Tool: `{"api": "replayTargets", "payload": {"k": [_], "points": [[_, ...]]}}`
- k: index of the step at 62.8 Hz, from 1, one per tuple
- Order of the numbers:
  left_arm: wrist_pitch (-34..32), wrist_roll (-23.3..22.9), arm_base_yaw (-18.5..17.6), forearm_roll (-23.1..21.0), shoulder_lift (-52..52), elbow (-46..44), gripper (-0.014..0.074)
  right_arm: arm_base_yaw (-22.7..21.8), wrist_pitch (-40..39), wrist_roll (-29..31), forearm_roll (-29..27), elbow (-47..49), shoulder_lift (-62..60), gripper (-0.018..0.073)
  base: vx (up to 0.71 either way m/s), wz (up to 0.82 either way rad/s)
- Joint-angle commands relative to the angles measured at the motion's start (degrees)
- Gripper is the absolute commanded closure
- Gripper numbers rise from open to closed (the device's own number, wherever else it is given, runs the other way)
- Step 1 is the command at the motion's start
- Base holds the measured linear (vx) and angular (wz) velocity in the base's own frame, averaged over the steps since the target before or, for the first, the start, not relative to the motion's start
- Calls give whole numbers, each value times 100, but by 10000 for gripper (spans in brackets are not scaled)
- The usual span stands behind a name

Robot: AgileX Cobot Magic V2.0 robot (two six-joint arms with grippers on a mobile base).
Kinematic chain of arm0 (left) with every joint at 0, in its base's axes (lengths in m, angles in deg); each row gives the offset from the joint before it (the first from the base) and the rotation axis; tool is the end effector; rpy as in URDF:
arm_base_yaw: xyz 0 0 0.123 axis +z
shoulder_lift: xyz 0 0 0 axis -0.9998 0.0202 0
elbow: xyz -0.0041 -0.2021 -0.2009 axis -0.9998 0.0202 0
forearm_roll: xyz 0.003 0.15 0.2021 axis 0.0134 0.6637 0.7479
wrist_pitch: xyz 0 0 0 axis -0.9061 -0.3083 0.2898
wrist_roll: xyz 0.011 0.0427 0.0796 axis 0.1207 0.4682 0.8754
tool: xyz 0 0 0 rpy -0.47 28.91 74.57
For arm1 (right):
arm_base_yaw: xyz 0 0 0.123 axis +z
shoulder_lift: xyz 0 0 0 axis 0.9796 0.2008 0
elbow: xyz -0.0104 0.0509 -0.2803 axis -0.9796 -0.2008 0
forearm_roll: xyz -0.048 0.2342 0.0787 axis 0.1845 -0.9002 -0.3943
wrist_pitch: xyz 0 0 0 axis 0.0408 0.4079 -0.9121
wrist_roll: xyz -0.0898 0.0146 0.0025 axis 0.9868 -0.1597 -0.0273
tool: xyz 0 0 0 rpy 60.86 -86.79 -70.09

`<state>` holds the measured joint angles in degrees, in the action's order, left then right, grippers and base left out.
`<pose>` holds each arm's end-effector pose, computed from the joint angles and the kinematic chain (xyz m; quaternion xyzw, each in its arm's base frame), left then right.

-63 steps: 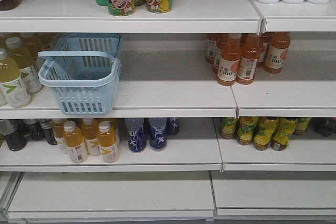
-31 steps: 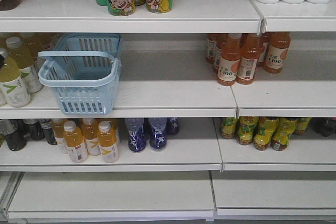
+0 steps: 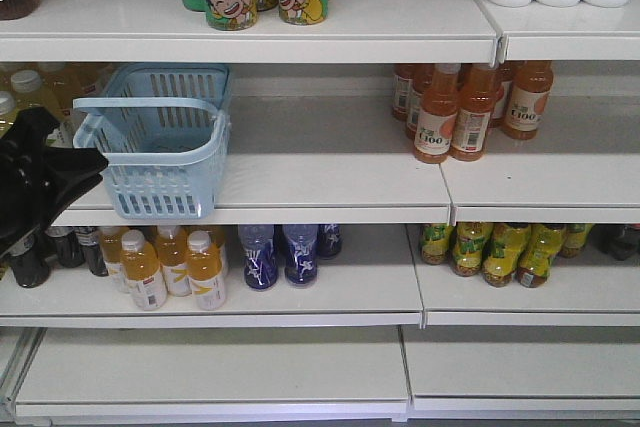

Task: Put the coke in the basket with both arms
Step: 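Move the left gripper over the light-blue basket's handle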

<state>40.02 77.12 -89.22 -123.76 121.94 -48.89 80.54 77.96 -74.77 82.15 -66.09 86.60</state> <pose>0.2503 -0.0401 0.2868 -0.2885 0.7608 -0.4299 0.3914 0.0564 0.0023 0.1923 0.0301 0.7280 0.0549 0.6827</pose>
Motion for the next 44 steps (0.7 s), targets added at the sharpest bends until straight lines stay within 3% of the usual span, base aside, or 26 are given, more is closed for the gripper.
{"api": "replayTargets", "payload": {"k": [1, 14, 35, 44], "points": [[364, -39, 3, -359, 321, -646, 431, 7, -422, 51, 22, -87, -88, 564, 0, 0], [699, -30, 3, -359, 1302, -1595, 424, 7, -422, 51, 22, -87, -88, 564, 0, 0], [348, -85, 3, -359, 1731, -1690, 387, 7, -422, 51, 22, -87, -88, 564, 0, 0], [79, -454, 3, -359, 1800, -1690, 315, 7, -422, 51, 22, -87, -88, 564, 0, 0]]}}
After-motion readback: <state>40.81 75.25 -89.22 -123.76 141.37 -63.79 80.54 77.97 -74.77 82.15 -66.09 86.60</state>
